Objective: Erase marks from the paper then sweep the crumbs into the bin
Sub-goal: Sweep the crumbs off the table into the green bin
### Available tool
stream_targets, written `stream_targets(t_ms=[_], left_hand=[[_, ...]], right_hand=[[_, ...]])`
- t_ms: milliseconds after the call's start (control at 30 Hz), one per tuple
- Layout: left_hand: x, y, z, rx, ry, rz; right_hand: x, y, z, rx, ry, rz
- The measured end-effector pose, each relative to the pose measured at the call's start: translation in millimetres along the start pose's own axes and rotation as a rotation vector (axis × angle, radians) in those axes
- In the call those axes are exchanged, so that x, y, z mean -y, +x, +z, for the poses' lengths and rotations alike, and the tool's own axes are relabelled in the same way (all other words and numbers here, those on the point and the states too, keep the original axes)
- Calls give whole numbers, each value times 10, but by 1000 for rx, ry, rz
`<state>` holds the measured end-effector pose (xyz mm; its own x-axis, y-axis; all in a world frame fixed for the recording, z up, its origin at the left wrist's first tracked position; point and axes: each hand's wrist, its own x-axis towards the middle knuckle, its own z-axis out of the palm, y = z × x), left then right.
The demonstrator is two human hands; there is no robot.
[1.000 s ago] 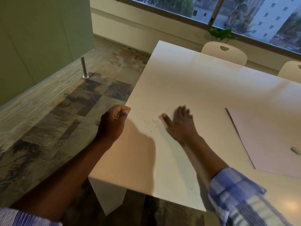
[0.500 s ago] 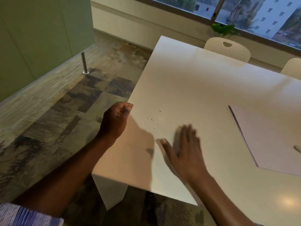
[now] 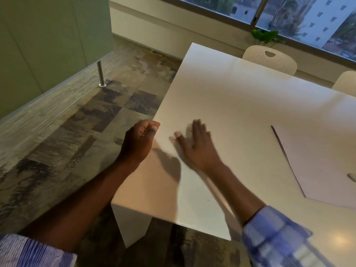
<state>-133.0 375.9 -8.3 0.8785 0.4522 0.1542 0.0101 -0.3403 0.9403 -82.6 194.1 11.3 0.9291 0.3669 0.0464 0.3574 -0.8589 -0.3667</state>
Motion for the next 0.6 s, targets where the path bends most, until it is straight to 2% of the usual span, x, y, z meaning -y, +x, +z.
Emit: stream_targets(t_ms=[67, 100, 167, 233, 300, 367, 433, 533, 600], left_hand=[[-13, -1, 5, 1, 47, 14], [-18, -1, 8, 4, 59, 21], [-21, -6, 5, 12, 69, 30], [-13, -6, -4, 13, 81, 41], [-7, -15, -3, 23, 87, 52], [-12, -20, -4, 25, 80, 48], [-20, -14, -2, 23, 76, 47], [-36, -17, 7, 25, 78, 68], [-45, -22, 19, 29, 91, 76]], right_hand=[[-160, 142, -77, 34, -79, 140], [-161, 161, -53, 70, -127, 149], [-17, 123, 50, 144, -156, 18], [167, -15, 100, 222, -57, -150], [230, -251, 31, 203, 12, -190], [148, -603, -85, 115, -23, -100], [-2, -1101, -167, 82, -104, 91], [-29, -1758, -123, 184, -227, 326], [93, -1867, 21, 219, -246, 335]])
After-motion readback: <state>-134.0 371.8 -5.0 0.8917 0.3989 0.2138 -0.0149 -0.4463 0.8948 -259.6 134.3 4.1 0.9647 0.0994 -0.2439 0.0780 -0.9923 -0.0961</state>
